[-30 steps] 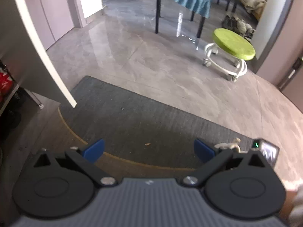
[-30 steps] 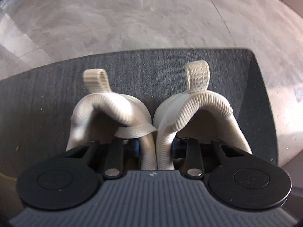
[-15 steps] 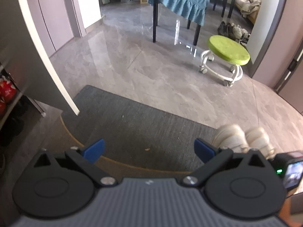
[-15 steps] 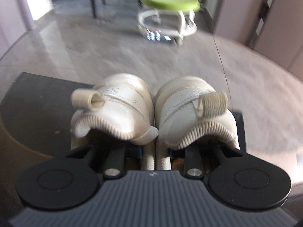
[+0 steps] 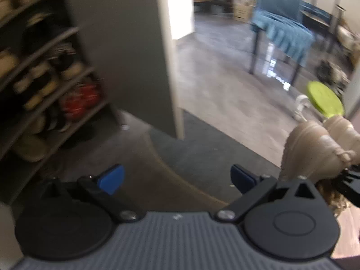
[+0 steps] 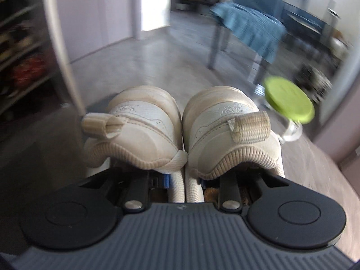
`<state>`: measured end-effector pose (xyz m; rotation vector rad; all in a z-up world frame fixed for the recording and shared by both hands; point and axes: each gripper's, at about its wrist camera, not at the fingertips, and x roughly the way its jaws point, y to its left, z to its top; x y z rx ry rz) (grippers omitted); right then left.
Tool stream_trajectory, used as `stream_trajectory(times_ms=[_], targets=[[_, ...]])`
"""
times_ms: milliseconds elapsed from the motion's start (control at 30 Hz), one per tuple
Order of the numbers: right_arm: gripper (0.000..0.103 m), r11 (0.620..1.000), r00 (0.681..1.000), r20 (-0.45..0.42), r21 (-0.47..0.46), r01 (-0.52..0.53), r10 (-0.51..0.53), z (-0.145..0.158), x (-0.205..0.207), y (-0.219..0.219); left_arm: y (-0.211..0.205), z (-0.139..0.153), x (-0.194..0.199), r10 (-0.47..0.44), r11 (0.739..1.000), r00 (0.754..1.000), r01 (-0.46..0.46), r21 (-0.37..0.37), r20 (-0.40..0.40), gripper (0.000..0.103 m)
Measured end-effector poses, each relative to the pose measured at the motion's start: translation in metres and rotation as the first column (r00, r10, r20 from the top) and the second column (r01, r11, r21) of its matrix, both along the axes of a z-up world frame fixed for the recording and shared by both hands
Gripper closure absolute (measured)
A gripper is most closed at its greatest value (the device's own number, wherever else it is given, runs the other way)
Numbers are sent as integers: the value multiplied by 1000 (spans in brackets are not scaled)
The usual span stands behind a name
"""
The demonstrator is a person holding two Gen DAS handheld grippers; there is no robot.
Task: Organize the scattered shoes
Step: 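Lift the white slip-on shoes with the right tool and carry them into the cabinet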
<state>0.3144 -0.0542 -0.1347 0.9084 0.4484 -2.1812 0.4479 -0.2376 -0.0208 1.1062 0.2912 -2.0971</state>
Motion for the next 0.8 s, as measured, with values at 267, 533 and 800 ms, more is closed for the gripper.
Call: stream_trajectory(times_ms=[267, 533, 800], targets=[[75, 950, 949, 61, -1, -311, 311, 85, 68, -100, -50, 56, 100, 257, 965, 966, -257, -52, -14, 0], [75, 814, 813, 55, 3, -580, 579, 111, 185, -235, -136, 52, 217, 393, 917, 919, -394, -66, -33, 1], [75, 656, 652, 73, -55, -753, 755, 85, 294, -367, -175, 26, 311, 526, 849, 848, -518, -98, 72, 1]])
